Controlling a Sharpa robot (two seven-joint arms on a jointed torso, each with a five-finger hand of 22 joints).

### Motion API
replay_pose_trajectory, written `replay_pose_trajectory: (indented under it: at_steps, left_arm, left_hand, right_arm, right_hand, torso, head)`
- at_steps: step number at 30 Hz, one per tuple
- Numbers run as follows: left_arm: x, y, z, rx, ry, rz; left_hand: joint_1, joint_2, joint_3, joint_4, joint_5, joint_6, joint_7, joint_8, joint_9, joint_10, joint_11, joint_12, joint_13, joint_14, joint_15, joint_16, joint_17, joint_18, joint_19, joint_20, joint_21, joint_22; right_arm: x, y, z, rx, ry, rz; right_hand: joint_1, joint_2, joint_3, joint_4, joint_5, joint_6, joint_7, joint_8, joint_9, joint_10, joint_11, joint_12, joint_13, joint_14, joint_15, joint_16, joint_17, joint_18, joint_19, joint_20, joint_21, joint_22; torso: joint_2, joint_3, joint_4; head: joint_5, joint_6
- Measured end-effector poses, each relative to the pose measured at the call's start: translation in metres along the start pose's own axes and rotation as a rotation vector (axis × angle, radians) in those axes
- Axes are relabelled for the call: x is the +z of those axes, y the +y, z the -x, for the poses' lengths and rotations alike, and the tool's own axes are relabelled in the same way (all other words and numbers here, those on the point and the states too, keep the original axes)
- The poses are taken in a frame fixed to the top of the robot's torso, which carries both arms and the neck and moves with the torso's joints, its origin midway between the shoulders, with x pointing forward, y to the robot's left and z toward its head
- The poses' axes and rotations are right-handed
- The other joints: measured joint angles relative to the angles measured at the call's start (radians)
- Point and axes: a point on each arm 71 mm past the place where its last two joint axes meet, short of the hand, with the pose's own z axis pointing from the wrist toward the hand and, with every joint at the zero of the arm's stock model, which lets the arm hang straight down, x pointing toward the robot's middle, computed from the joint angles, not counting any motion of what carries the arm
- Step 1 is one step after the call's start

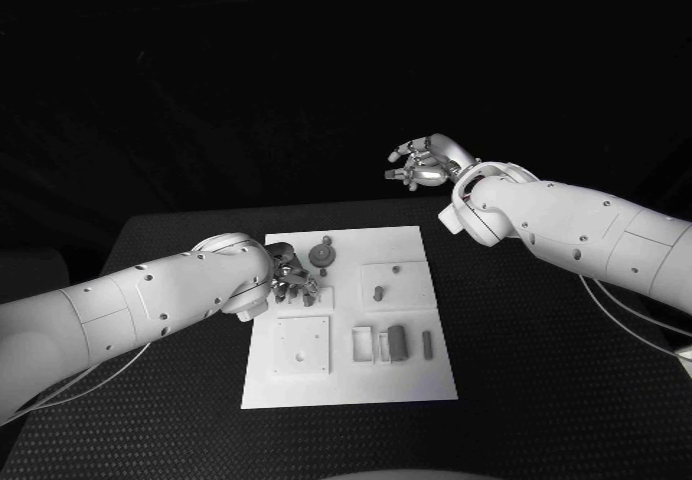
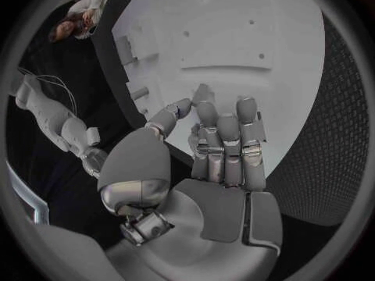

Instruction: Assemble the parts on the task board

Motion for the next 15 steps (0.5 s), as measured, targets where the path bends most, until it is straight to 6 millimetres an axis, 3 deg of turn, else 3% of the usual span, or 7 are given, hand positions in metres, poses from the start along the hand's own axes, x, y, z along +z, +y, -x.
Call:
replay_pose_trajectory:
  at_steps: [15]
  left_arm:
    - [-0.0057,0.0045,0.0033,0.007,-0.085,-0.02]
  left_hand:
    - [0.0,0.0,-0.001,-0.001,0.008,0.003,-0.004,0.0,0.0,0.002,-0.002,0.004,0.0,0.003,0.001,0.004,0.0,0.0,0.005,-0.002,0.004,0.0]
  right_arm:
    - [-0.0004,-0.0008,0.0003,0.001,0.0,-0.001]
  right_hand:
    - [0.0,0.0,0.0,0.0,0.0,0.002,-0.002,0.0,-0.001,0.0,0.0,0.004,-0.002,0.004,0.004,-0.004,0.003,0.0,0.0,0.0,-0.004,0.001]
  torso:
    - [0.0,-0.0005,0.0]
  head:
    - [0.001,0.001]
